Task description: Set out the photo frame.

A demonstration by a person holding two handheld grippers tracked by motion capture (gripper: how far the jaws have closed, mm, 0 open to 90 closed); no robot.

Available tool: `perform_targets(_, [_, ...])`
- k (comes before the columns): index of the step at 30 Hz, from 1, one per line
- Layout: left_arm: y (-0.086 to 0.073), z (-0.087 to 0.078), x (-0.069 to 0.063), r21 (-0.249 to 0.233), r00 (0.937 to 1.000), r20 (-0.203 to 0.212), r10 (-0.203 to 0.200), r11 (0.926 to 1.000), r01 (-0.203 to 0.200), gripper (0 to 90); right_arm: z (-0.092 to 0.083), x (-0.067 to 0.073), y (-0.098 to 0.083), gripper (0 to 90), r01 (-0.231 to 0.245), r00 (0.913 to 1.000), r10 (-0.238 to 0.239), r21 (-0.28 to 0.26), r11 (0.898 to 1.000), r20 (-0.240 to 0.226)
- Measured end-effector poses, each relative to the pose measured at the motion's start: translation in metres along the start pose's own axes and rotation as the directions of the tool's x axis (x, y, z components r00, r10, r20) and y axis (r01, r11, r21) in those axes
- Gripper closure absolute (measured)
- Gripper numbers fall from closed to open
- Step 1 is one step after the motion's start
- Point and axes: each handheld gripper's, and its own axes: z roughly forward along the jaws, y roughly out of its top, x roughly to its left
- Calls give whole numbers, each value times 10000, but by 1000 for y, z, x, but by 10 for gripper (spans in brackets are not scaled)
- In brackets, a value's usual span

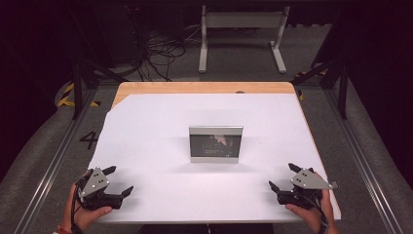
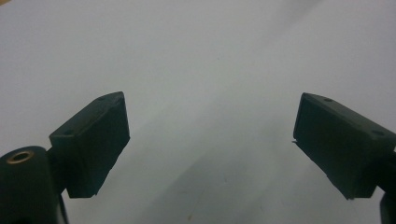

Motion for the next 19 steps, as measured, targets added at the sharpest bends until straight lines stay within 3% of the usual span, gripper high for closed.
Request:
perform_targets(14, [0, 1, 2, -25, 10000, 44, -28, 10000, 29, 115, -2, -2, -1, 120, -138, 9998, 138, -7, 9999, 152])
perform_targets(16, [1, 0, 3, -208, 9997, 154, -208, 9996, 212, 115, -2, -2, 0, 120, -169, 9998, 169, -30, 9999, 86])
perform_targets(19, [1, 2, 4, -72, 9998, 117, -188, 9998, 189, 120, -2, -3, 0, 120, -236, 9997, 237, -74, 9997, 118])
